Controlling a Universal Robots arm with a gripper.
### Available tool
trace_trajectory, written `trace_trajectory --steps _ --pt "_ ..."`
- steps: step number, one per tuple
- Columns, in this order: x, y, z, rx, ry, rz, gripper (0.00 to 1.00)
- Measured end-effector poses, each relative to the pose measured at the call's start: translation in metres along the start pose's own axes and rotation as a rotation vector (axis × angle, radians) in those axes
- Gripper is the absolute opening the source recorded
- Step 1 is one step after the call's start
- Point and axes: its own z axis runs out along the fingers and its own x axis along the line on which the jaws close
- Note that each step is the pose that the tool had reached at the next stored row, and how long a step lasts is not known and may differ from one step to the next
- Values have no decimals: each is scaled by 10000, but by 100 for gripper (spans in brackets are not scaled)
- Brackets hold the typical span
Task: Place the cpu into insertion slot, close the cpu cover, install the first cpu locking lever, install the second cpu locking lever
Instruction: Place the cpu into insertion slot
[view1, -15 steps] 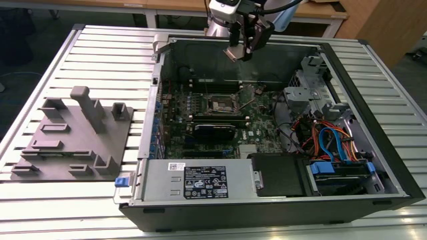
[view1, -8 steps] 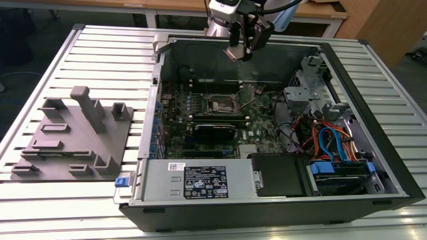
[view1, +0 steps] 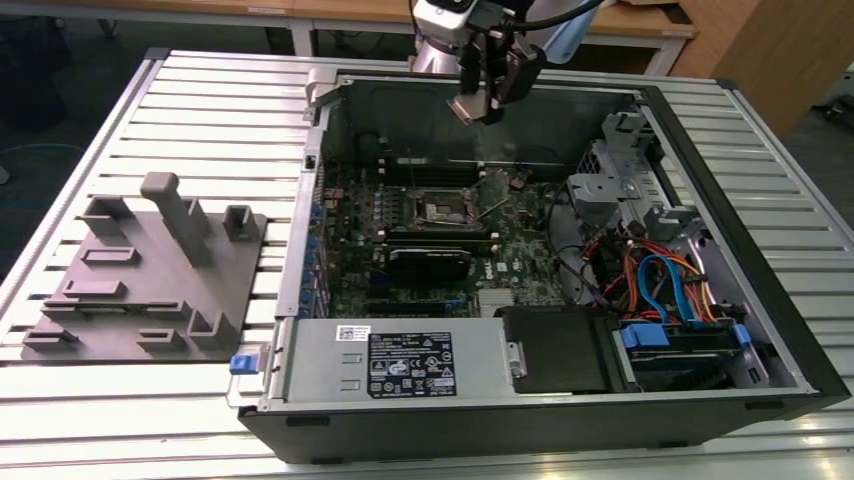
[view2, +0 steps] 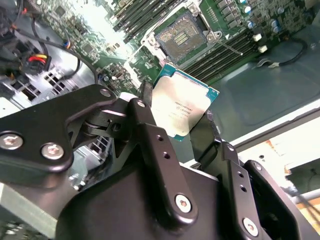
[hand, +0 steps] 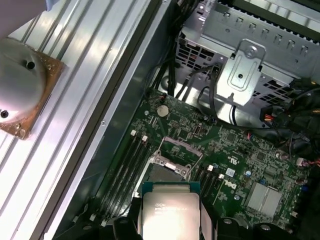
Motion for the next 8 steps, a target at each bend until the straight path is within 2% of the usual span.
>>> trace_trajectory --steps 4,8 --pt "-1 -2 21 -13 -57 649 54" --pt "-1 -3 28 -17 -82 925 54"
